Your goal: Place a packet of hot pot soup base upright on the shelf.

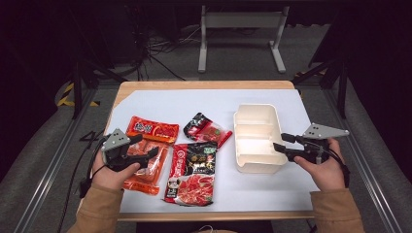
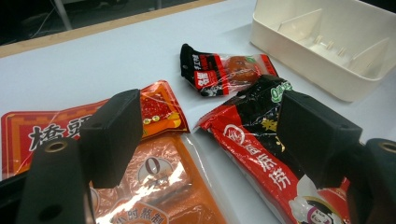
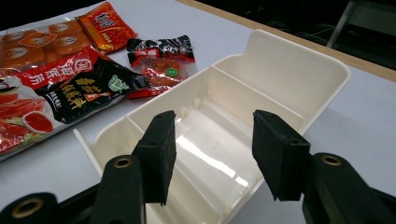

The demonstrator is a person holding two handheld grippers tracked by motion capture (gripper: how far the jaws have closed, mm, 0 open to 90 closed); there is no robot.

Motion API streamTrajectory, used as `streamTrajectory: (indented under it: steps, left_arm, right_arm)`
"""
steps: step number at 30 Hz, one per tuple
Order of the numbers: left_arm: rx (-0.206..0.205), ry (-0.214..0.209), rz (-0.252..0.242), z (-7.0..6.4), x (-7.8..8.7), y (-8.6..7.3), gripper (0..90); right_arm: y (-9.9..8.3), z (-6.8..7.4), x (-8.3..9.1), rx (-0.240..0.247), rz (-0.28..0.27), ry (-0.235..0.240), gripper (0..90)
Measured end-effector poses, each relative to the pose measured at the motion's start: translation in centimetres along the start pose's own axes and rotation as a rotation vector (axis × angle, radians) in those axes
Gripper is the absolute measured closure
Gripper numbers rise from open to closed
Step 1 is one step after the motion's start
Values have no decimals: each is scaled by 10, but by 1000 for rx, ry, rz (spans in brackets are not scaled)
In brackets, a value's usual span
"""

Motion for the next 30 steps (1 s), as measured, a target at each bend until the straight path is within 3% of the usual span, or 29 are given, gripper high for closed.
streamTrajectory:
  steps: [8,13,23,26,30]
  left_arm:
    - [-39,-55,5,-16,-17,10,228]
    - [-61,-93,13,-24,-30,14,226]
    - [-51,-172,54,-33,-65,13,244]
    - [-36,-194,91,-34,-77,7,248]
    - [-21,-182,159,-31,-91,-5,231]
  right_arm:
    - [-1,3,-2,8,-9,19,506]
    - [2,6,0,28,-52,33,506]
    - [0,6,12,-25,-39,-6,481]
    - [1,6,13,-32,-43,-7,485]
    - [1,7,10,-34,-36,-2,477]
Point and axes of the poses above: each handheld gripper's, and its own axes: x roughly backward along the jaws, y roughly out of its top, z roughly to its left, the point moved 7 cm from there along -x, roughly forward along the jaws, and after that the axes turned 5 degrees about y, right-handed, at the moved point
